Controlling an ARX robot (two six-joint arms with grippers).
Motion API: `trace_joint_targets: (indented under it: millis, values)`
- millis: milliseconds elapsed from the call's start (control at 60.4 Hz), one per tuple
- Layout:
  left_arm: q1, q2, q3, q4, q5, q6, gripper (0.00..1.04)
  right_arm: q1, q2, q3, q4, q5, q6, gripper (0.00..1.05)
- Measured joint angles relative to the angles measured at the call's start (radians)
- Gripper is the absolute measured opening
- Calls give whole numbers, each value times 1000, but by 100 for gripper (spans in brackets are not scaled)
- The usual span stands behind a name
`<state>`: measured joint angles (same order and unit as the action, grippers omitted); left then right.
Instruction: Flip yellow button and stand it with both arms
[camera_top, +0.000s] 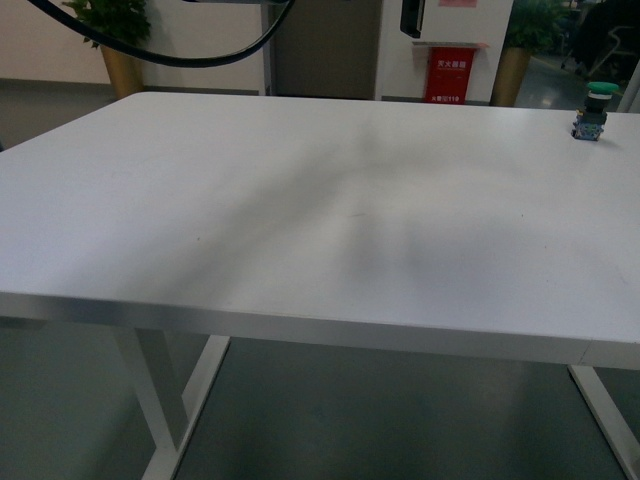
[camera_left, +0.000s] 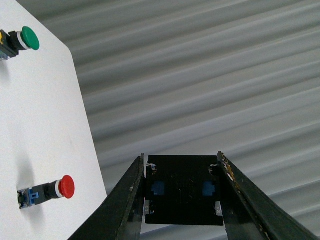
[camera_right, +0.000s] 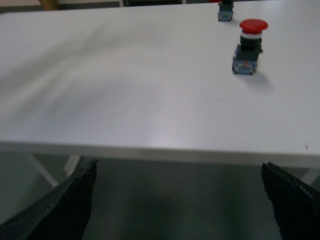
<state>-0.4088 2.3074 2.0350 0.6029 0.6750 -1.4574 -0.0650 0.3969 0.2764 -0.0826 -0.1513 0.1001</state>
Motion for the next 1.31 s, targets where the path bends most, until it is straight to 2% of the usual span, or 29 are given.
trace_joint_targets:
  millis: [149, 215, 281, 414, 596, 745, 844, 960, 1307]
  values:
    - [-2, 2, 12, -14, 0, 0, 36, -166, 347, 394, 85, -253, 308, 98]
    - [-2, 2, 24, -14, -6, -2, 36, -203, 456, 522, 116, -340, 467, 98]
    - [-2, 2, 30, -13, -14, -5, 36, -216, 577, 624, 183, -408, 698, 98]
    - [-2, 10, 31, 2, -27, -17, 36, -177, 723, 656, 293, -387, 1009, 98]
    - [-2, 34, 34, 20, -47, -45, 36, -48, 882, 604, 518, -227, 1288, 98]
    - [-2, 40, 37, 19, -48, -58, 36, 48, 978, 598, 712, -113, 1389, 98]
    - [-4, 44, 54, 15, -51, -65, 36, 90, 1064, 617, 795, -96, 1426, 98]
    - [-6, 51, 77, 10, -51, -72, 36, 123, 1160, 660, 869, -79, 1402, 98]
    - [-14, 68, 117, -32, -47, -72, 36, 167, 1261, 830, 890, -52, 1371, 98]
